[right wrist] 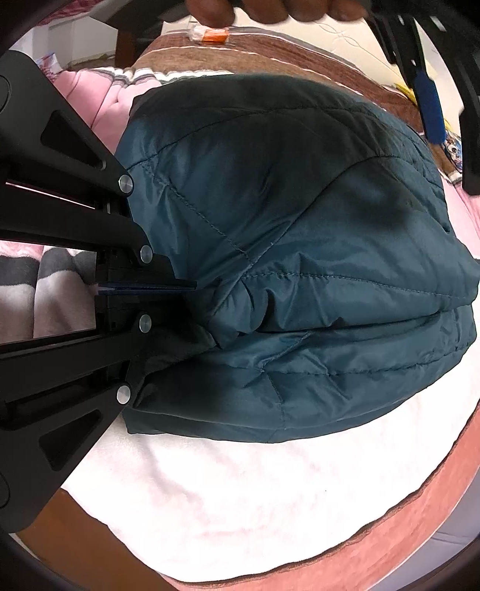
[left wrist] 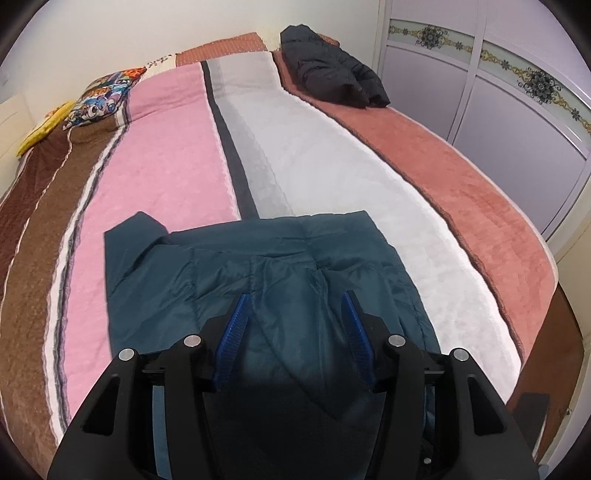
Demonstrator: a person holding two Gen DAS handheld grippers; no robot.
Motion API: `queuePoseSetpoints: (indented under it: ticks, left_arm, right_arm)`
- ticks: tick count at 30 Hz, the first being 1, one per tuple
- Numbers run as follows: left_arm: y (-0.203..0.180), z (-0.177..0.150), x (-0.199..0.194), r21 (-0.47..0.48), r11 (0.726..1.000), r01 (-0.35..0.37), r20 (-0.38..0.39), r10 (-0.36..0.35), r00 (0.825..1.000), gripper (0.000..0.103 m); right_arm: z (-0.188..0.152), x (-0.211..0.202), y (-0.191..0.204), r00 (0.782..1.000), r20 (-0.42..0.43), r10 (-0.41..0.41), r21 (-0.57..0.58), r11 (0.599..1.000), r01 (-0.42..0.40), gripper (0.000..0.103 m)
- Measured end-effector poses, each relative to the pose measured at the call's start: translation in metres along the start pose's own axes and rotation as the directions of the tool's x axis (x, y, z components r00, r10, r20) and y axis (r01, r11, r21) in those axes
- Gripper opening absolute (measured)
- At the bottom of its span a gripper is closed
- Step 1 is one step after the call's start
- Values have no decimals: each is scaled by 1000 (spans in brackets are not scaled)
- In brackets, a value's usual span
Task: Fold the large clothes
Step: 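Lift the folded jacket with both tools and carry it onto the pink stripe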
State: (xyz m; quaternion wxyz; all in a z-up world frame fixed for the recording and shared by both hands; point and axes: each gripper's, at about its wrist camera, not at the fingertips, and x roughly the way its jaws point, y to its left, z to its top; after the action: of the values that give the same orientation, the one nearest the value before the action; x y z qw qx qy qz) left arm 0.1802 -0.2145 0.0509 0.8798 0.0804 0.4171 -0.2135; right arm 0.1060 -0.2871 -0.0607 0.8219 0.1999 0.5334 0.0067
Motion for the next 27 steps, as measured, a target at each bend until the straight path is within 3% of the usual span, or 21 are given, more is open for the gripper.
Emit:
queuePoseSetpoints:
  ticks: [14, 27]
  left_arm:
    - [16, -38, -47, -9, 1000, 11, 28, -11, 1000, 56]
    - [82, -115, -74, -124, 992, 17, 6, -16, 1000, 68]
  right_arm:
    - [-13, -16, -1, 1000, 18, 22, 14, 1000, -22, 2]
    - [-21, -30, -21, 997, 25, 77, 8, 997, -77, 8]
